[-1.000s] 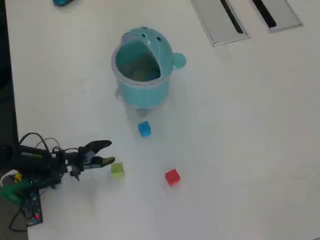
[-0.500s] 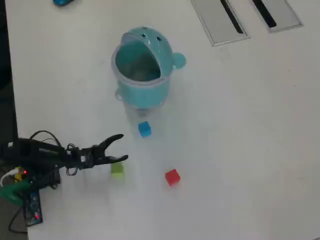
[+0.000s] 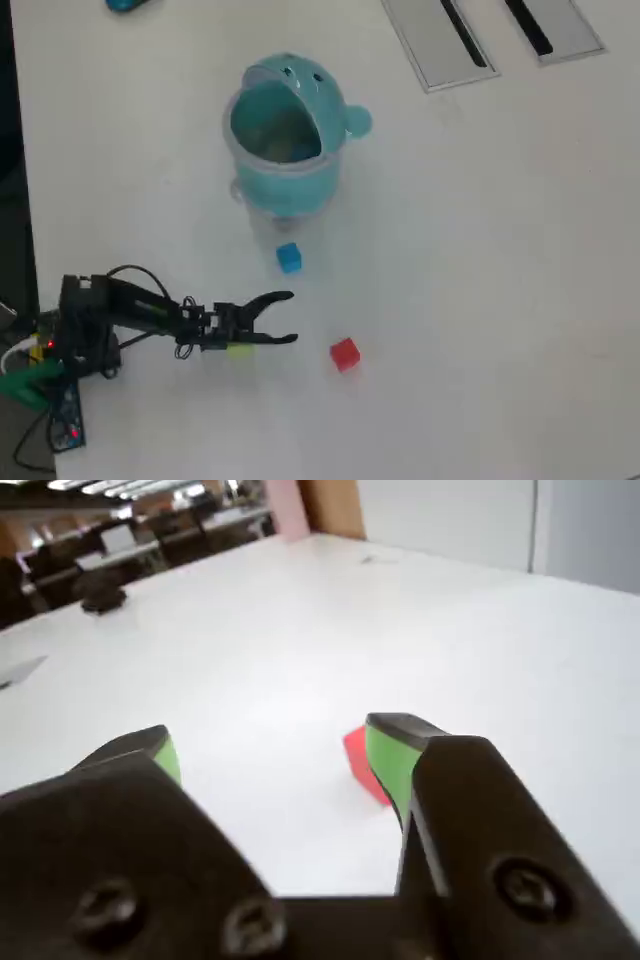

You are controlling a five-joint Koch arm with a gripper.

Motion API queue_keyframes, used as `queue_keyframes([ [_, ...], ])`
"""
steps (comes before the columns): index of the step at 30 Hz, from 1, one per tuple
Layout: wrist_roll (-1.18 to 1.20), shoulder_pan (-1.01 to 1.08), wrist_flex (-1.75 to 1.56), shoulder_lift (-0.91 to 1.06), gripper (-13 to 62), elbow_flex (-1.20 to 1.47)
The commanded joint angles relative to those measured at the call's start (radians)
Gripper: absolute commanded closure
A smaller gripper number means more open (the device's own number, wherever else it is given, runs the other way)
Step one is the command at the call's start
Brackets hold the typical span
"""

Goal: Grasp RGB lego blocks and put them in the bin one by one.

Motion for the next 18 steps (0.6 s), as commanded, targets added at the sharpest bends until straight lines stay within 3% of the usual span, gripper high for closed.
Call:
queue_keyframes([
  [1,-0.051,0.009,-0.023,-0.034,15.6,-0.115],
  [11,-0.153,0.069,-0.147,-0.187,15.5,-0.196],
  [18,-0.052,0.109,0.091,0.005,16.3,-0.227],
])
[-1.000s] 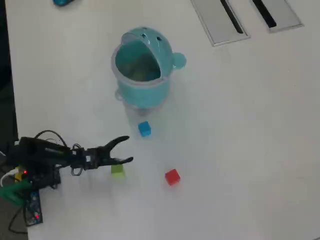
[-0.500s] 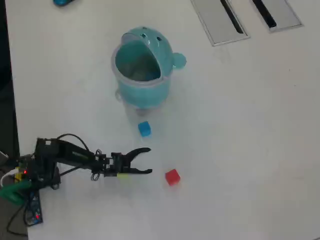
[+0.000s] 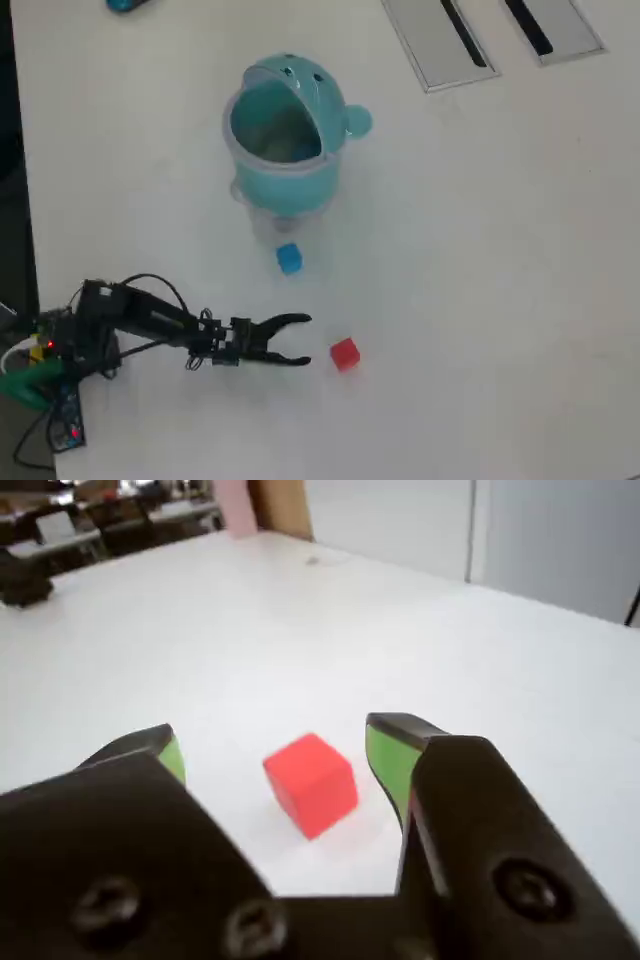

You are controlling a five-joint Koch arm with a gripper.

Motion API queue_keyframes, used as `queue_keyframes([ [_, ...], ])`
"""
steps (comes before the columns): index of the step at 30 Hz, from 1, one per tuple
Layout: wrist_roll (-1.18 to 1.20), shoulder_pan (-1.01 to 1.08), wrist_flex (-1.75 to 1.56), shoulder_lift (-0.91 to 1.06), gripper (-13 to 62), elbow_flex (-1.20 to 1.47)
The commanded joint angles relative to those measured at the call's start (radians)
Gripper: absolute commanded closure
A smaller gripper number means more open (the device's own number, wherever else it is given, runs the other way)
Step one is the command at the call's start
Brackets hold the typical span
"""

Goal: Grasp RGB lego blocks and put them in the bin one by one.

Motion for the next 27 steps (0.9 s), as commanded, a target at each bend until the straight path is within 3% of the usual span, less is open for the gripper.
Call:
queue_keyframes([
  [1,0.018,0.0,0.063,0.12,16.3,-0.092],
  [12,0.032,-0.031,0.348,0.353,15.9,-0.132],
  [27,0.025,-0.058,0.347,0.258,14.5,-0.242],
])
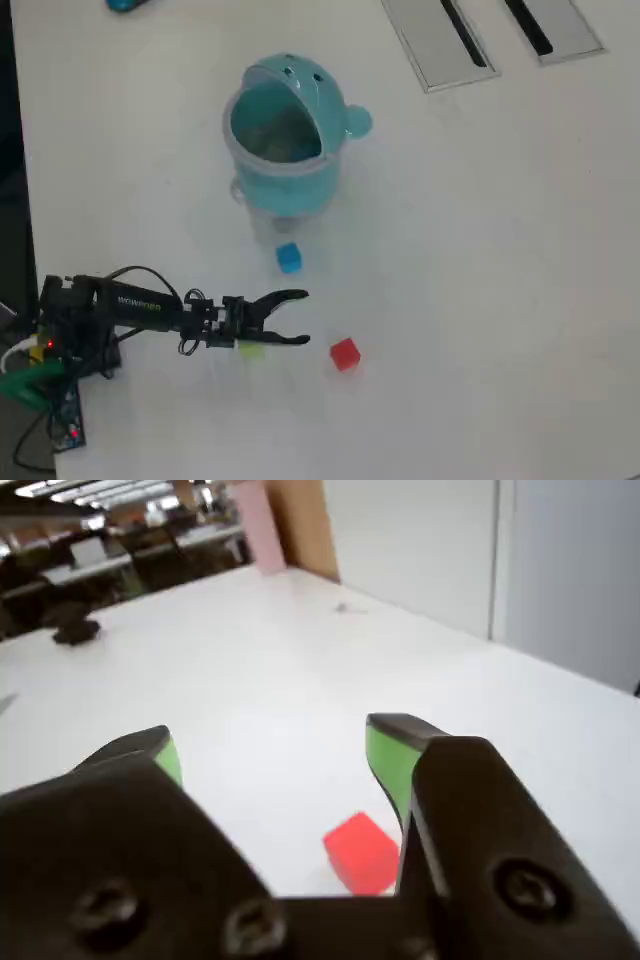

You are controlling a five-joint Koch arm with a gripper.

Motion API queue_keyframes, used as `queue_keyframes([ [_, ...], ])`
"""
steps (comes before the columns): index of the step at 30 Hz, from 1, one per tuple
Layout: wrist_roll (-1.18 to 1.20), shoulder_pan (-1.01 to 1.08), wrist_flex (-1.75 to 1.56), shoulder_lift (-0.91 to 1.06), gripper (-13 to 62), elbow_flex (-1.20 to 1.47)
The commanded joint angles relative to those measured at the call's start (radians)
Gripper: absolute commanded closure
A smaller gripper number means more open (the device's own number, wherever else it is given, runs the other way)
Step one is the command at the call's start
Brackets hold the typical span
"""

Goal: Grasp RGB lego blocks and put them in the bin one by one.

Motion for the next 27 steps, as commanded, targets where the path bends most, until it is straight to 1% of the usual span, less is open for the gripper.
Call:
queue_keyframes([
  [1,-0.009,-0.014,-0.011,0.012,14.5,-0.092],
  [10,-0.012,-0.038,-0.034,0.066,14.3,-0.1],
  [14,-0.074,-0.058,-0.02,0.063,14.2,-0.123],
  [16,-0.095,-0.067,0.044,0.052,14.8,-0.141],
  [20,-0.066,-0.097,0.414,0.029,14.3,-0.236],
  [22,-0.075,-0.106,0.434,0.014,14.5,-0.267],
  [25,-0.202,-0.112,0.462,-0.014,14.7,-0.299],
  [27,-0.215,-0.112,0.474,-0.032,14.4,-0.331],
])
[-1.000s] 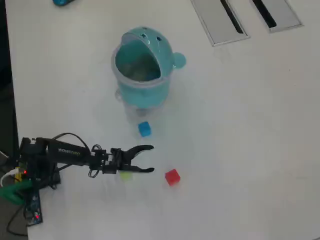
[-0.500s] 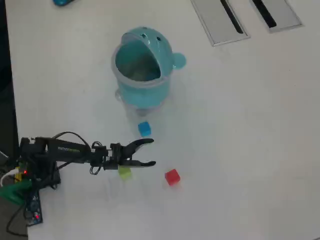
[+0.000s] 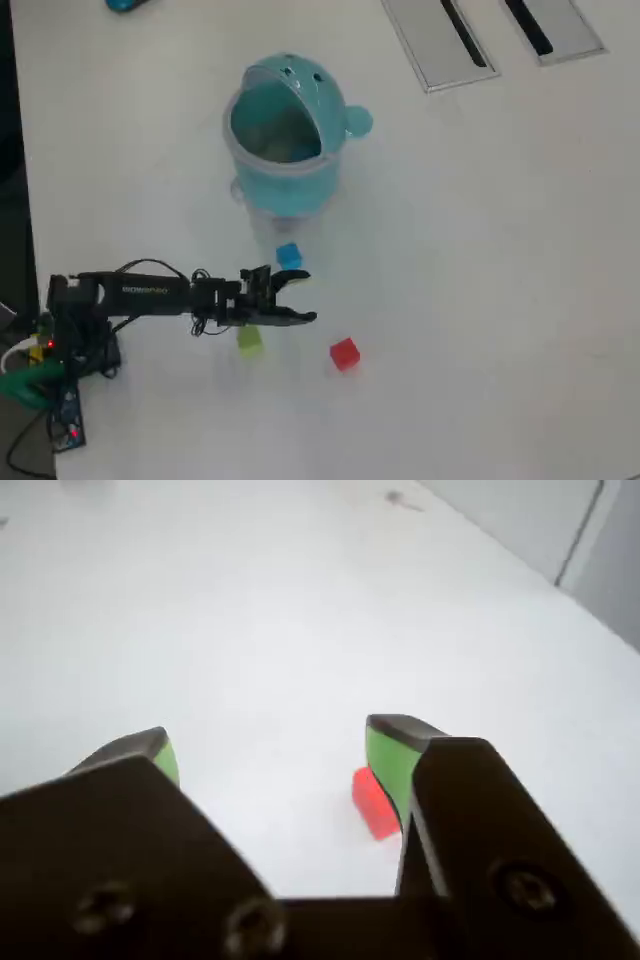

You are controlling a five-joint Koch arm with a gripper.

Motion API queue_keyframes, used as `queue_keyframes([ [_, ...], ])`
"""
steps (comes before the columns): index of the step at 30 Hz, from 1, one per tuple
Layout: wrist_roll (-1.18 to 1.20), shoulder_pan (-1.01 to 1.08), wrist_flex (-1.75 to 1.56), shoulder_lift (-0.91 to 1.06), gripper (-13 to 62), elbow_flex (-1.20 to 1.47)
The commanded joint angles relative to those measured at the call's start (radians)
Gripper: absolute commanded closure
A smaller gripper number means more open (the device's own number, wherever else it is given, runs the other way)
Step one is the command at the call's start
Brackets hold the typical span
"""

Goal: Grasp RGB lego blocks and put them in the bin one by one.

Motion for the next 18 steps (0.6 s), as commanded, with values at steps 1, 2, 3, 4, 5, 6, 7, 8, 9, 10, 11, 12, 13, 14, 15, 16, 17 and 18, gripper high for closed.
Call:
queue_keyframes([
  [1,-0.026,-0.002,0.02,0.005,14.6,-0.086],
  [2,-0.035,-0.003,0.101,-0.009,14.6,-0.107],
  [3,-0.046,-0.003,0.155,-0.021,14.6,-0.132],
  [4,-0.107,0.0,0.232,-0.035,14.6,-0.15],
  [5,-0.199,0.006,0.261,-0.049,14.6,-0.16],
  [6,-0.322,0.009,0.261,-0.064,14.6,-0.163],
  [7,-0.46,0.012,0.262,-0.077,14.6,-0.166],
  [8,-0.595,0.012,0.265,-0.091,14.6,-0.17],
  [9,-0.749,0.008,0.285,-0.106,14.6,-0.173],
  [10,-0.819,0.006,0.302,-0.117,14.1,-0.173],
  [11,-0.867,0.008,0.293,-0.135,14.2,-0.195],
  [12,-0.861,0.006,0.301,-0.141,14.1,-0.21],
  [13,-0.865,0.003,0.305,-0.147,14.0,-0.23],
  [14,-0.861,0.003,0.302,-0.16,14.0,-0.256],
  [15,-0.859,0.003,0.302,-0.166,14.0,-0.262],
  [16,-0.859,0.003,0.304,-0.172,13.9,-0.268],
  [17,-0.857,0.003,0.304,-0.179,13.9,-0.276],
  [18,-0.834,0.006,0.299,-0.189,14.0,-0.281],
])
